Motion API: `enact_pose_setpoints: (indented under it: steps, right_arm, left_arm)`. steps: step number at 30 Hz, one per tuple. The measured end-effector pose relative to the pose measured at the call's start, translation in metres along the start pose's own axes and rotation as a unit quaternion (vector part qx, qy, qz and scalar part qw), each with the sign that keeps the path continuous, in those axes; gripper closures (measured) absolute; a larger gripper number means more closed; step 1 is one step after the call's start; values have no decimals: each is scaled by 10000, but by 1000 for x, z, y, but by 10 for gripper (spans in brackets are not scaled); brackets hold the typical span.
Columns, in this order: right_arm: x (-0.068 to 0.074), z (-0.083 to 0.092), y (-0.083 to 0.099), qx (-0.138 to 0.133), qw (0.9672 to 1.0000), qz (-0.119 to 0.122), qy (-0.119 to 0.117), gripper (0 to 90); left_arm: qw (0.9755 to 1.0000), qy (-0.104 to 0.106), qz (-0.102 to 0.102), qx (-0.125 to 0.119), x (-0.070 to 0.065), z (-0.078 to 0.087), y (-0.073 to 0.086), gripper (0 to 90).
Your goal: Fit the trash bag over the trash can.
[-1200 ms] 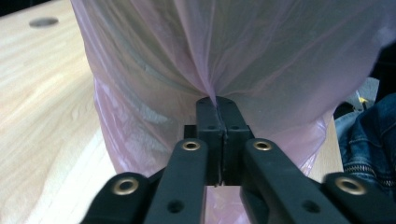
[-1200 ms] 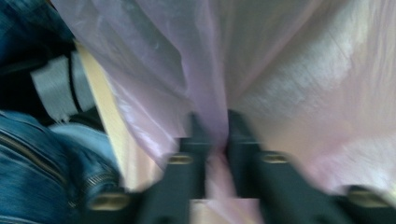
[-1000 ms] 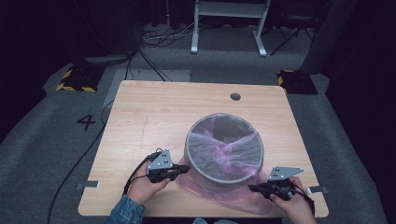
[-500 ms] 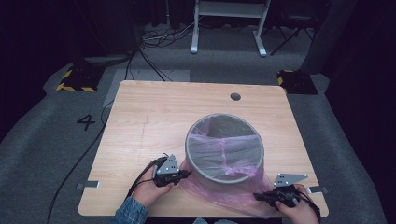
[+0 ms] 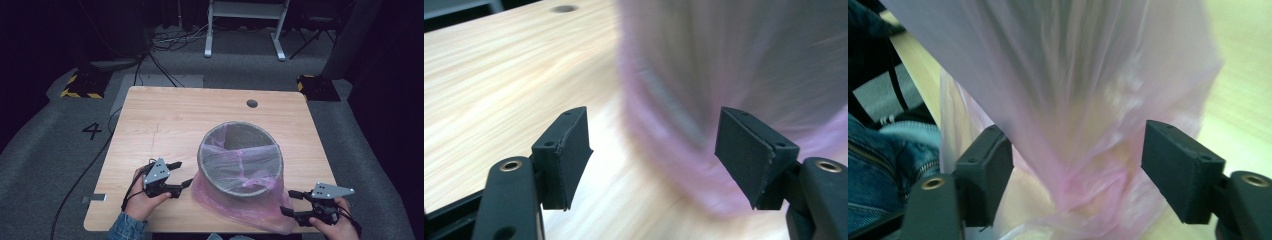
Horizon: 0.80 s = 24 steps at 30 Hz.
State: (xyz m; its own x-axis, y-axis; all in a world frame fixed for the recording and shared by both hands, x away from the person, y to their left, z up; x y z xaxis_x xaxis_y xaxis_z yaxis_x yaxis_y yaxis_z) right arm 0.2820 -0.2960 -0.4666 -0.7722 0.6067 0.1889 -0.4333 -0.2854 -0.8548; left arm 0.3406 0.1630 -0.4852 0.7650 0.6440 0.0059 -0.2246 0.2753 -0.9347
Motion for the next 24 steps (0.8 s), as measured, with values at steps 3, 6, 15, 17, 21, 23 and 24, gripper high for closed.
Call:
enact_pose_setpoints:
  steps: [3,6,15,17,21,23,24]
  right_arm:
    - [-1,16,-15,-437,9990,74,89,292]
    - [1,32,-29,-810,9966,113,-5,296]
    - [-14,52,-61,-845,9949,255,491,289]
    - [-19,54,-72,-870,9944,258,544,283]
    - [-26,53,-98,-915,9934,345,601,265]
    - [-28,50,-112,-916,9932,401,593,259]
    - [-28,49,-120,-909,9932,441,571,258]
  left_arm:
    - [9980,-509,-25,377,14,5,10,289]
    - [9960,-738,149,490,25,9,19,289]
    - [9882,-1140,367,950,45,16,39,283]
    - [9862,-1200,485,1037,48,17,42,282]
    - [9805,-1380,609,1262,54,19,48,279]
    - [9798,-1397,663,1271,56,21,49,276]
    - [9788,-1411,663,1331,57,22,50,276]
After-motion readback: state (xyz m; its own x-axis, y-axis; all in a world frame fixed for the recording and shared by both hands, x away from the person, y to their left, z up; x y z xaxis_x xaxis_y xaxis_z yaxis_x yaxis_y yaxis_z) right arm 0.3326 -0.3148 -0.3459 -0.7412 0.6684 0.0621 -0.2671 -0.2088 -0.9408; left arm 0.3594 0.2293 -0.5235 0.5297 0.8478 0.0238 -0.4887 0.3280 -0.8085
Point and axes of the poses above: each handheld gripper's, and its own axes: z roughly backward along the jaws, y roughly out of its underside, x roughly to its left, the point moved 3 cm from there along -z, roughly forward along the jaws, and after that the axes turned 6 degrees about -x, right-handed, at the moved point
